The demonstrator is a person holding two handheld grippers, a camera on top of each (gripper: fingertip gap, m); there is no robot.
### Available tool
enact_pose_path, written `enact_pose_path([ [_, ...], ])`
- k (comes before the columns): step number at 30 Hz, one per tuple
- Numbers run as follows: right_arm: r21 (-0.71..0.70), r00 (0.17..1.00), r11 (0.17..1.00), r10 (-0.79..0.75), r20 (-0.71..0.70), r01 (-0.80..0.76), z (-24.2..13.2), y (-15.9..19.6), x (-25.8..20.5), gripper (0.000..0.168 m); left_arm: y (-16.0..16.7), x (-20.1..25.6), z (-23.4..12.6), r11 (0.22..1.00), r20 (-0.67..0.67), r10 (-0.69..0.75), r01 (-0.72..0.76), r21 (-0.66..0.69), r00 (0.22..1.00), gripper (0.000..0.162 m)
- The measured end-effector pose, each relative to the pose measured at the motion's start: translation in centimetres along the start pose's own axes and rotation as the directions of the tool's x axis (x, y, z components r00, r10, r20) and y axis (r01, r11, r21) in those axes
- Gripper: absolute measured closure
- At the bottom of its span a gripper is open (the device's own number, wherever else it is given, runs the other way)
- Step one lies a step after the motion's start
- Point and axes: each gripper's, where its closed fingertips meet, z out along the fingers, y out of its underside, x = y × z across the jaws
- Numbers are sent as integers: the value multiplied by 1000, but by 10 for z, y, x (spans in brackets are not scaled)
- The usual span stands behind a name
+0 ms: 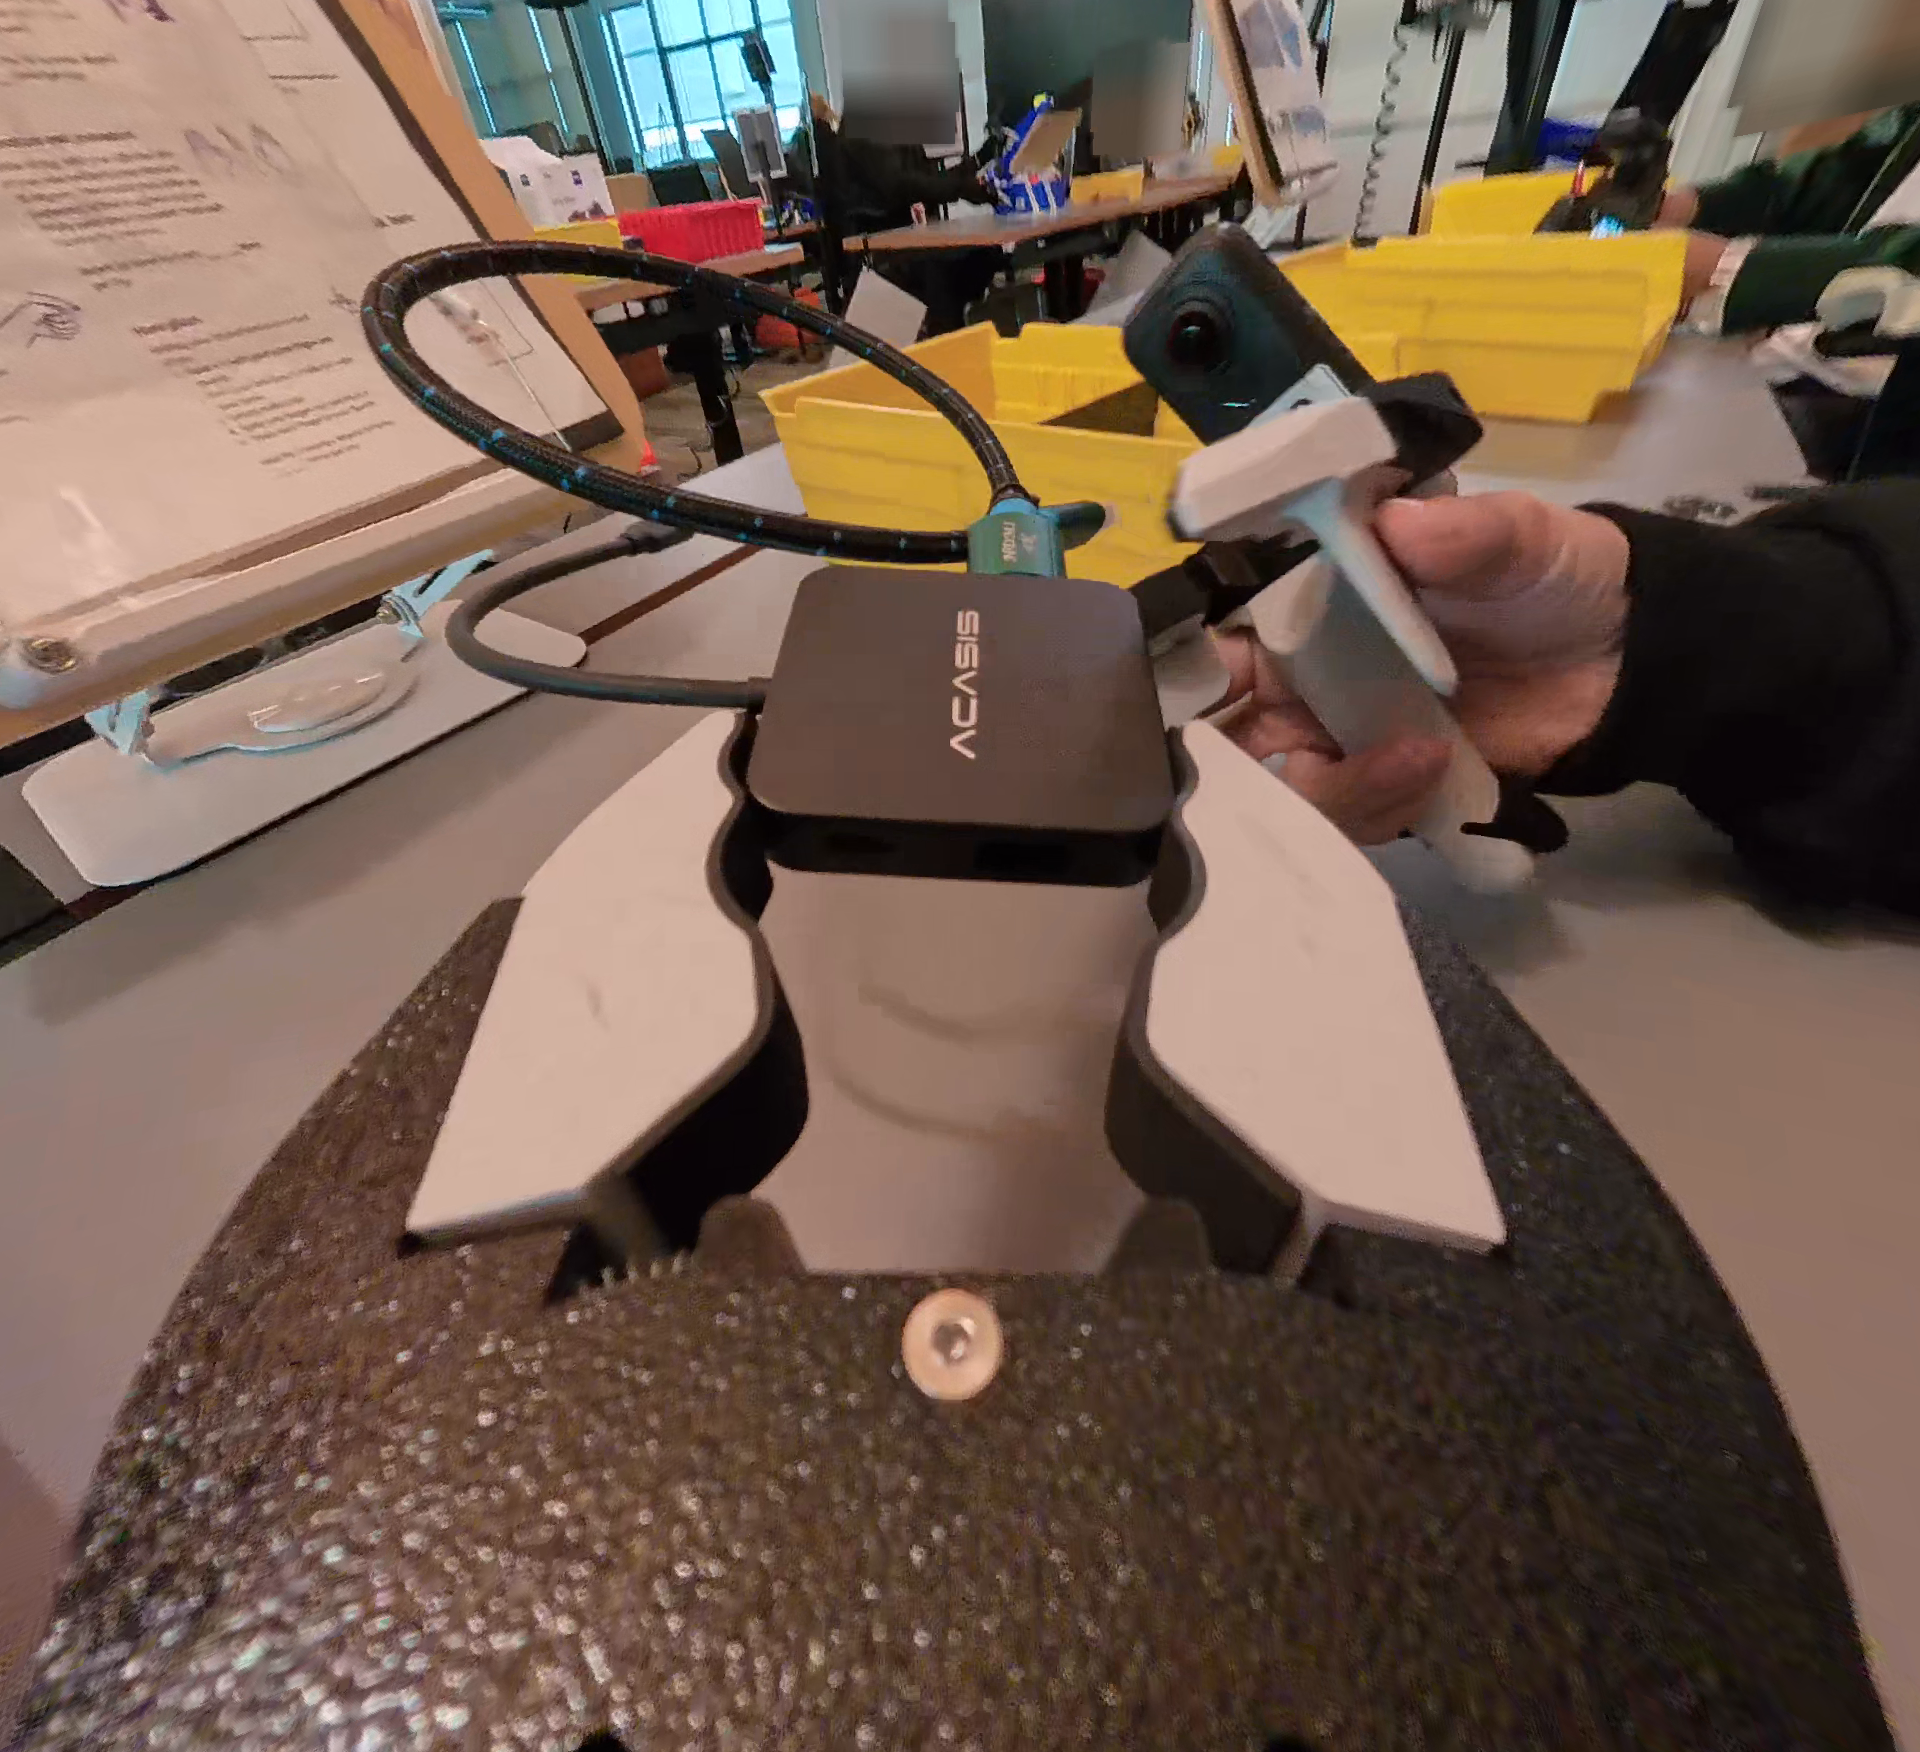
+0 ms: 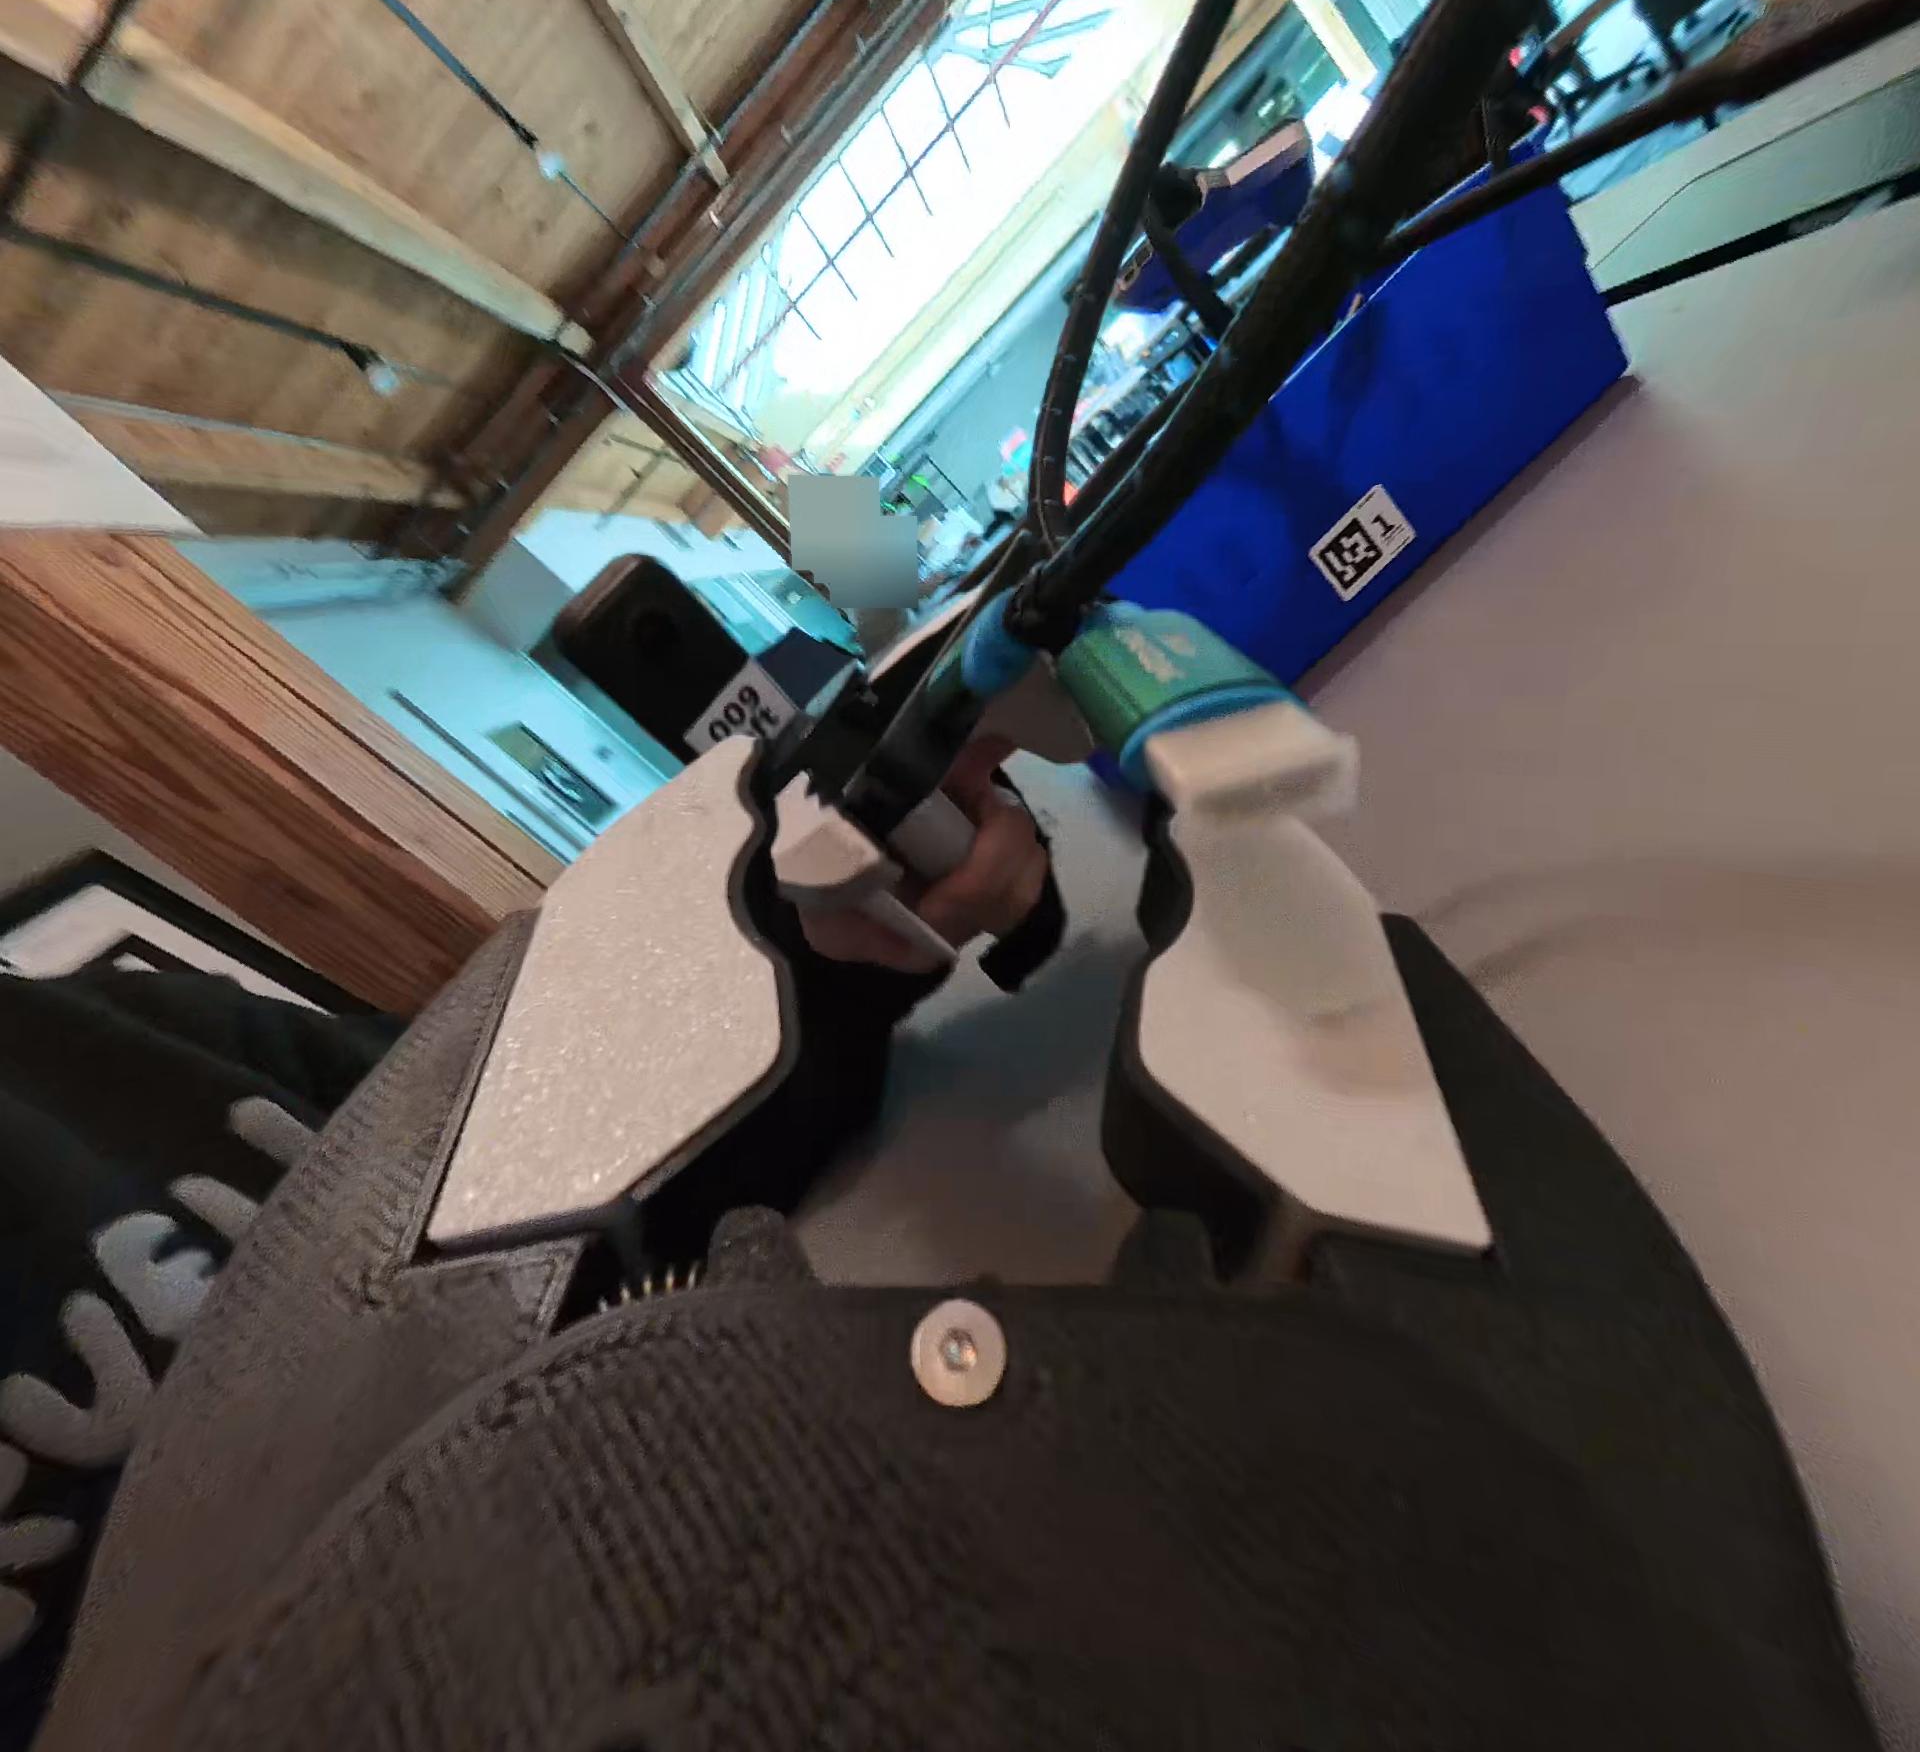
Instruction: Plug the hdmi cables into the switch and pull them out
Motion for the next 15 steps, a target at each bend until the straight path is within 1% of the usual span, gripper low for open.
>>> enact_pose_path([
  [1, -31, 999, 999, -44, -17, 44, -4, -1, 0, 96, -1, -3, -3, 1000, 4, -14, 14, 10, 1000, 90],
  [3, -125, 984, 981, -157, -89, 146, -16, -3, 4, 96, -2, -9, -7, 999, 9, -34, 34, 19, 999, 90],
  [4, -180, 962, 959, -244, -126, 219, -23, -6, 5, 95, -1, -12, -9, 999, 13, -34, 34, 18, 999, 90],
  [5, -230, 921, 922, -352, -164, 311, -31, -10, 5, 94, 1, -13, -10, 999, 14, -32, 31, 13, 999, 90],
  [6, -277, 859, 866, -474, -194, 416, -38, -15, 3, 91, 2, -14, -10, 999, 12, -31, 30, 9, 999, 90],
  [7, -326, 775, 787, -599, -201, 524, -43, -19, 0, 91, 2, -14, -11, 999, 3, -32, 32, 11, 999, 90],
  [9, -433, 586, 600, -790, -183, 673, -49, -18, -4, 93, 0, -10, -11, 999, -27, -34, 35, 28, 999, 90],
  [10, -504, 493, 496, -857, -150, 708, -51, -14, -2, 88, -1, -9, -11, 999, -35, -28, 29, 32, 999, 90],
  [11, -575, 391, 388, -912, -125, 721, -54, -12, 2, 89, 0, -9, -10, 1000, -29, -11, 11, 25, 1000, 90],
  [12, -627, 295, 303, -948, -120, 717, -57, -14, 7, 88, 2, -11, -10, 1000, -7, 15, -15, 7, 1000, 90],
  [13, -665, 227, 246, -967, -117, 705, -61, -18, 9, 91, 7, -15, -10, 999, 32, 45, -44, -28, 998, 90],
  [14, -686, 190, 221, -974, -121, 693, -64, -22, 10, 92, 12, -20, -9, 994, 69, 82, -77, -71, 994, 90],
  [15, -674, 180, 214, -976, -122, 707, -63, -24, 5, 92, 17, -21, -9, 990, 76, 110, -102, -98, 991, 90],
])
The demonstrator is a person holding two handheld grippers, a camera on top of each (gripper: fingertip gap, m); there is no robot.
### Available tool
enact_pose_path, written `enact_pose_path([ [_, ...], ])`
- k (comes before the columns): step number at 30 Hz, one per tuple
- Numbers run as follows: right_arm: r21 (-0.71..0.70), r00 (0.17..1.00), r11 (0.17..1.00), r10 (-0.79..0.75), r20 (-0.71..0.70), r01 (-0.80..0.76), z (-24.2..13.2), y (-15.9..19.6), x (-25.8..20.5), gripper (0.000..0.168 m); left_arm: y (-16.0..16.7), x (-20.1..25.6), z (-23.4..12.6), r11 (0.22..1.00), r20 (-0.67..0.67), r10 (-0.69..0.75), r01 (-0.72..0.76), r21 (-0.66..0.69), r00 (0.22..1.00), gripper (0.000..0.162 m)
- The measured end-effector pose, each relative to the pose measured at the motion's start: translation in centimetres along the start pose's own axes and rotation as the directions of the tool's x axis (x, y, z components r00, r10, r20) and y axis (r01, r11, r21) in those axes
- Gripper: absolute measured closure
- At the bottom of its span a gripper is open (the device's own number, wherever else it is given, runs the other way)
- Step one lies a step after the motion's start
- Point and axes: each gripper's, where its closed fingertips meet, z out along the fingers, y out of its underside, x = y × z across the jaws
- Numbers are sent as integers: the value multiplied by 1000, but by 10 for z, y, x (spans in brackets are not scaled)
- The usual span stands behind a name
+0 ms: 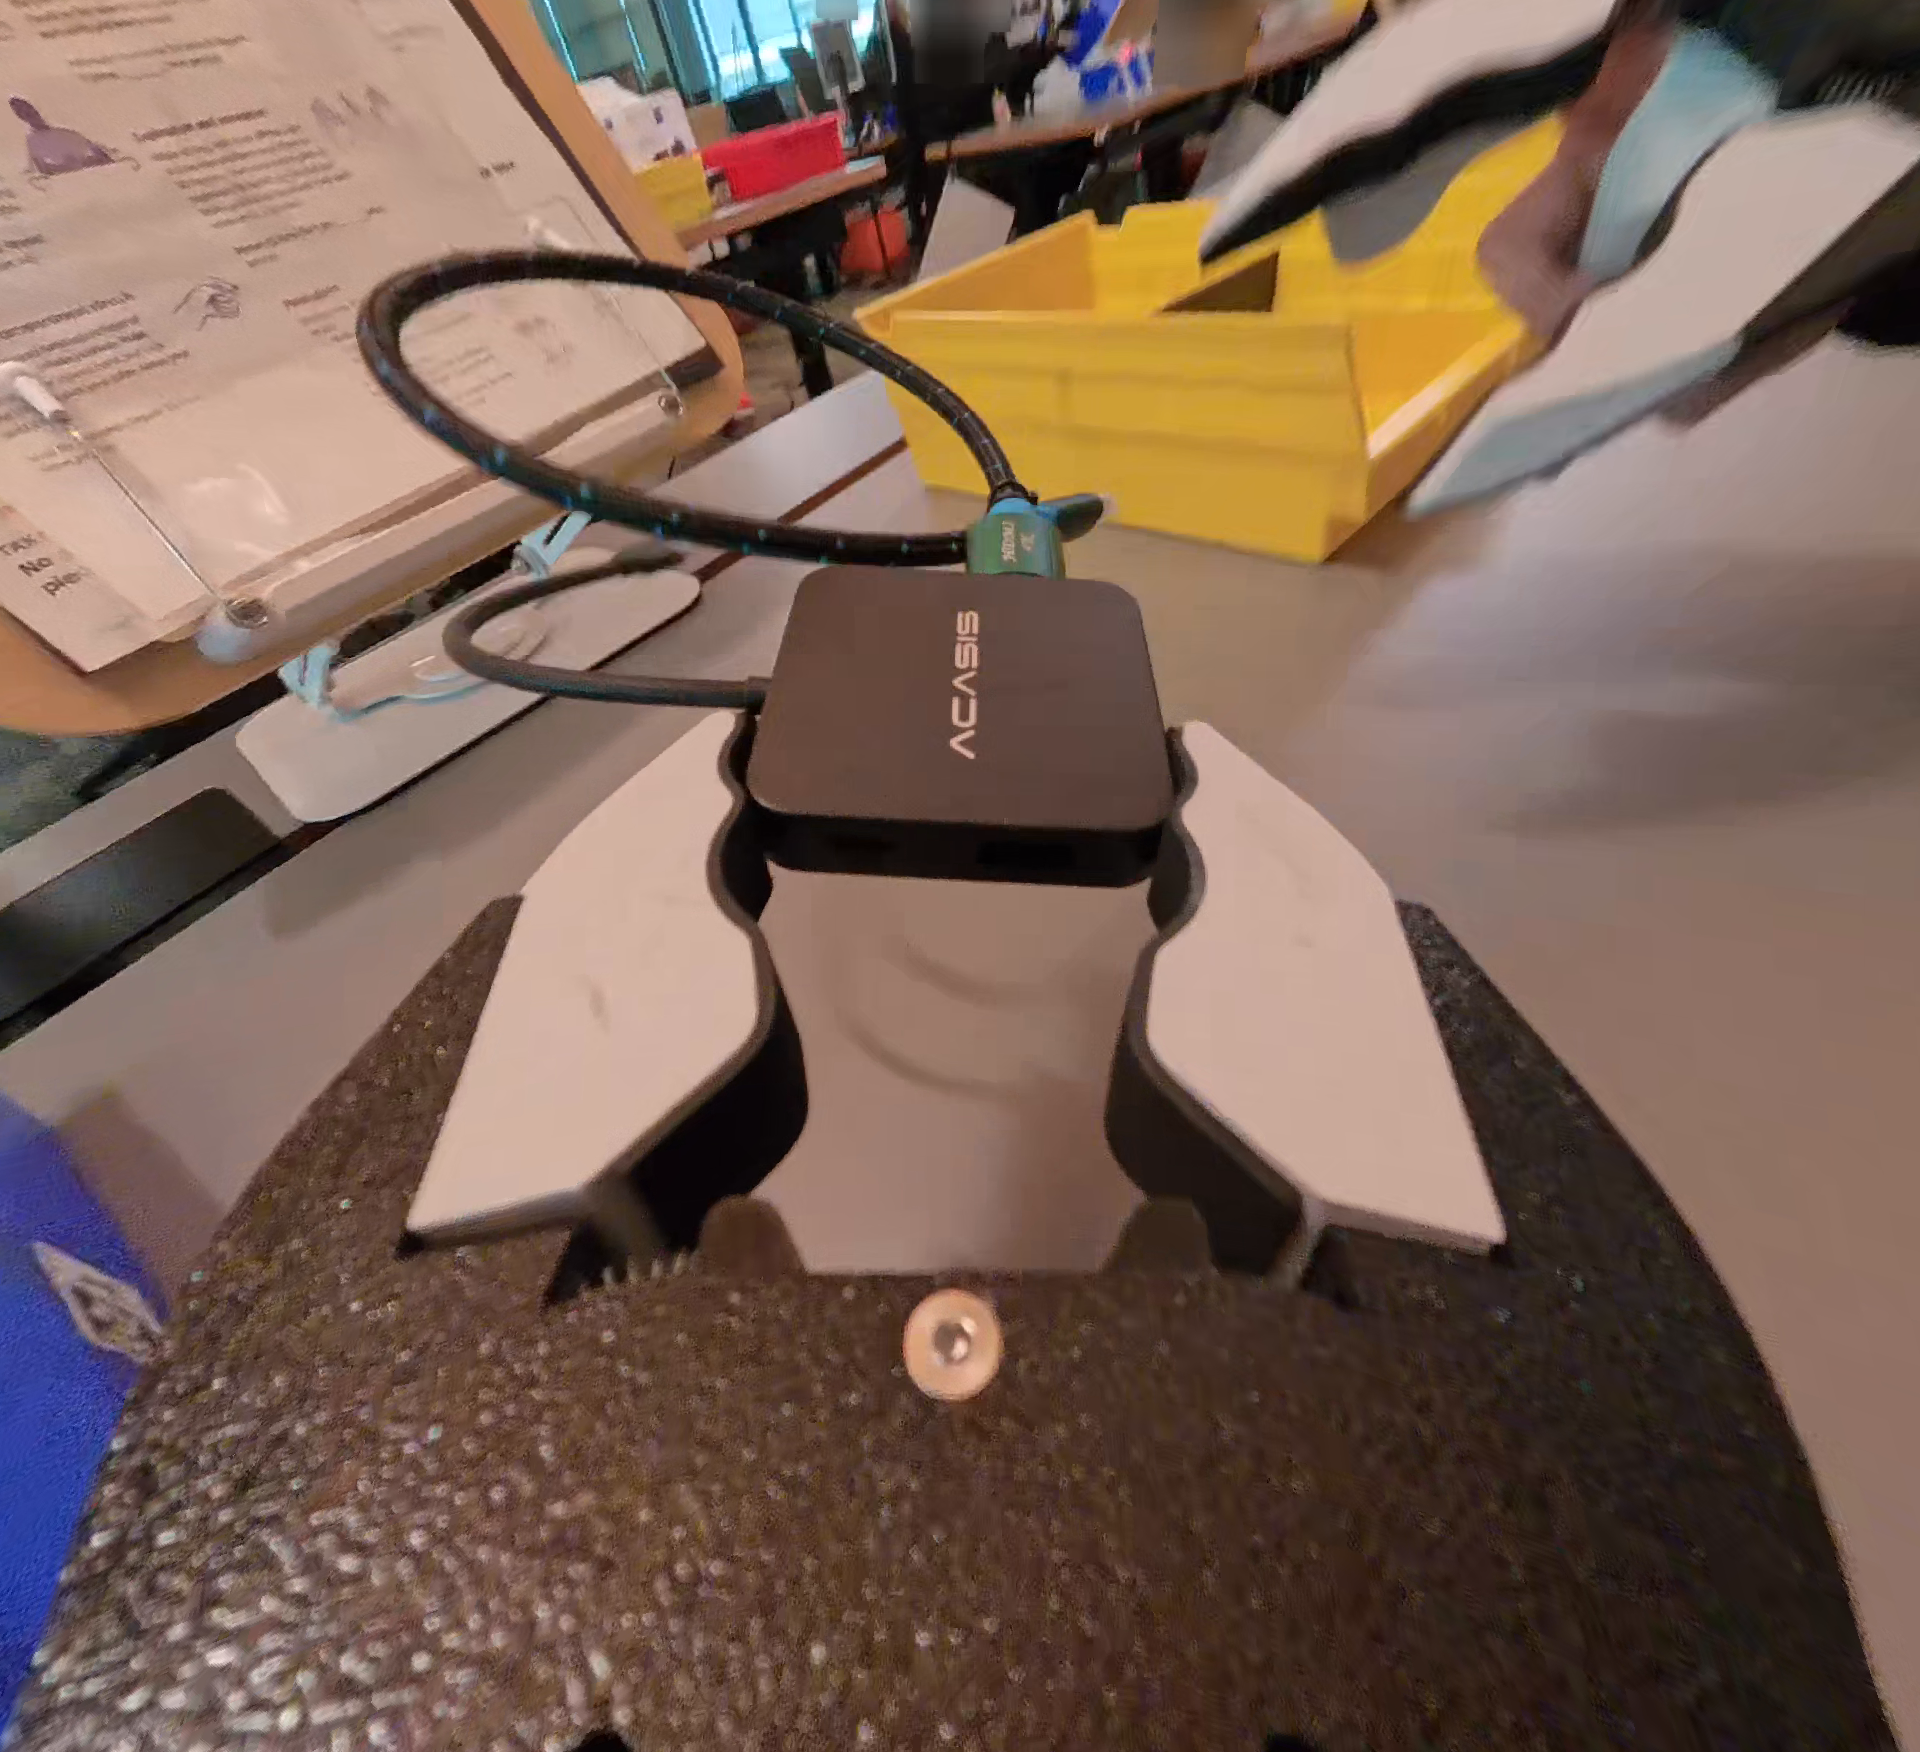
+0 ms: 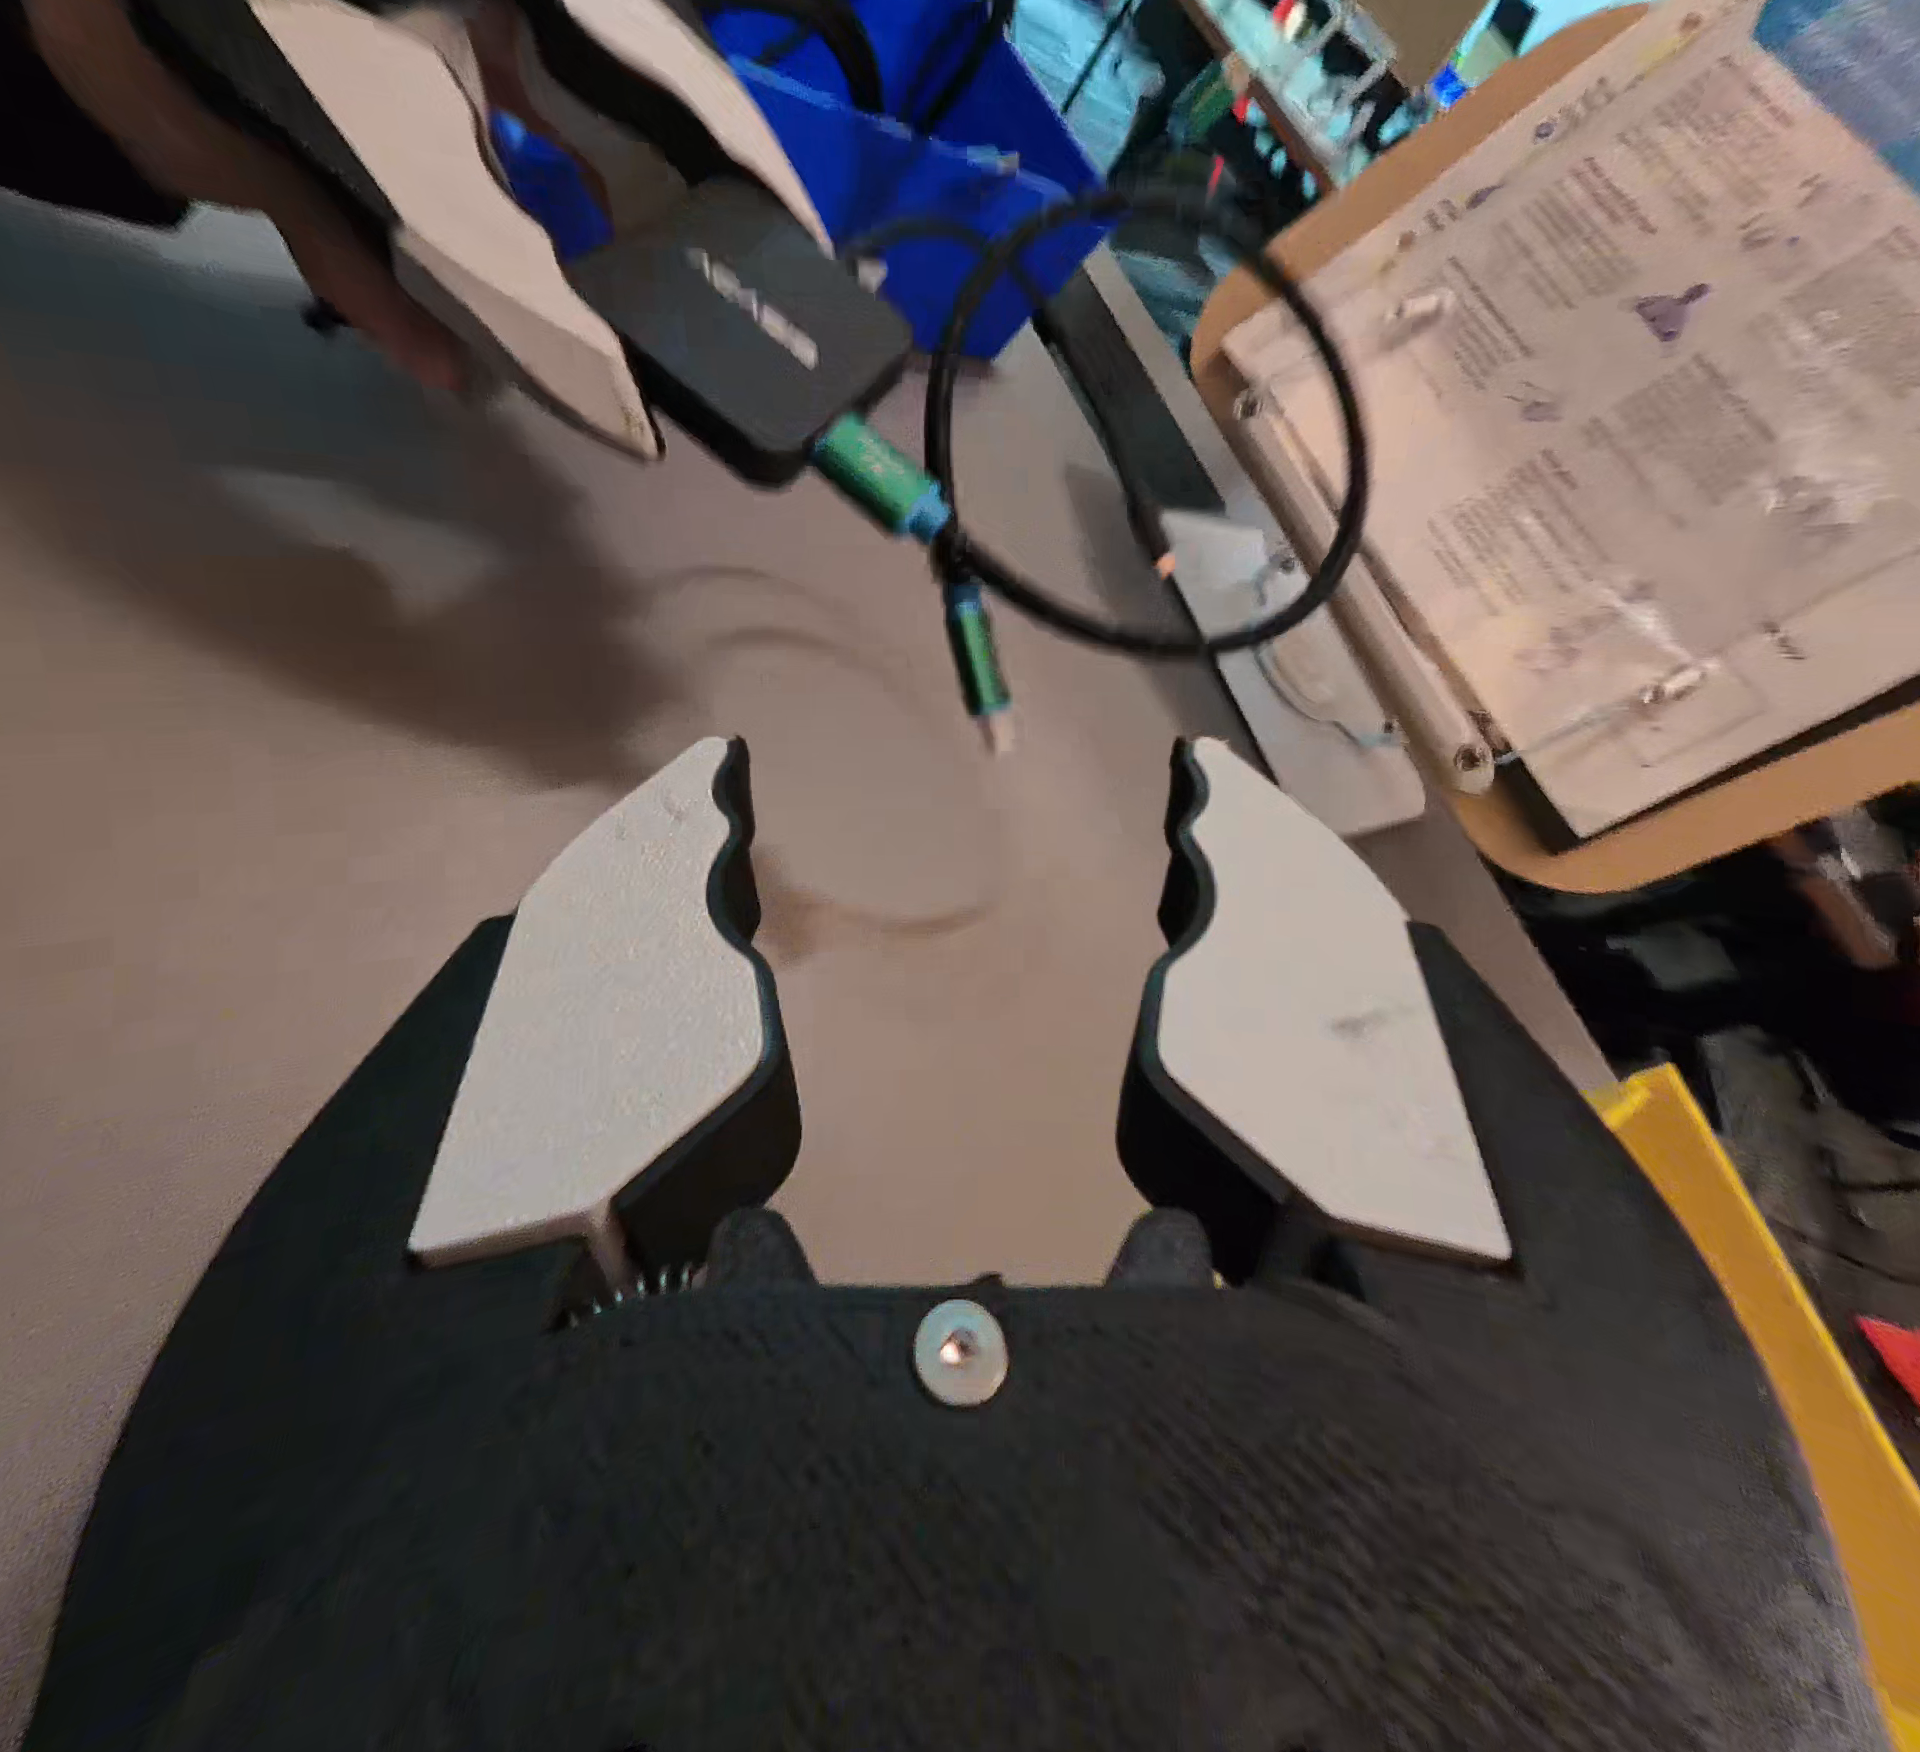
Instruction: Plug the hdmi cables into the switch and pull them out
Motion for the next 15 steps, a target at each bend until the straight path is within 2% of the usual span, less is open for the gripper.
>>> enact_pose_path([
  [3, 178, 993, 984, -8, 116, -12, -7, -27, -19, 98, -5, 21, 1, 999, -124, 24, -19, 41, 992, 90],
  [6, 208, 975, 978, -32, 218, -14, -8, -32, -36, 111, -13, 56, -2, 991, -290, 109, -81, 106, 951, 90],
  [8, 237, 951, 971, -37, 307, -39, -12, -37, -49, 126, -11, 73, -3, 985, -362, 162, -127, 118, 918, 90],
  [12, 117, 918, 993, -41, 395, -6, -8, -18, -66, 125, -5, 89, -2, 981, -428, 191, -160, 108, 883, 90],
  [14, 88, 901, 996, -49, 431, 12, -6, -12, -75, 131, -3, 91, -2, 980, -437, 197, -169, 102, 878, 90],
  [15, 80, 891, 997, -54, 451, 20, -5, -11, -78, 140, -1, 91, -1, 980, -435, 199, -175, 96, 878, 90],
])
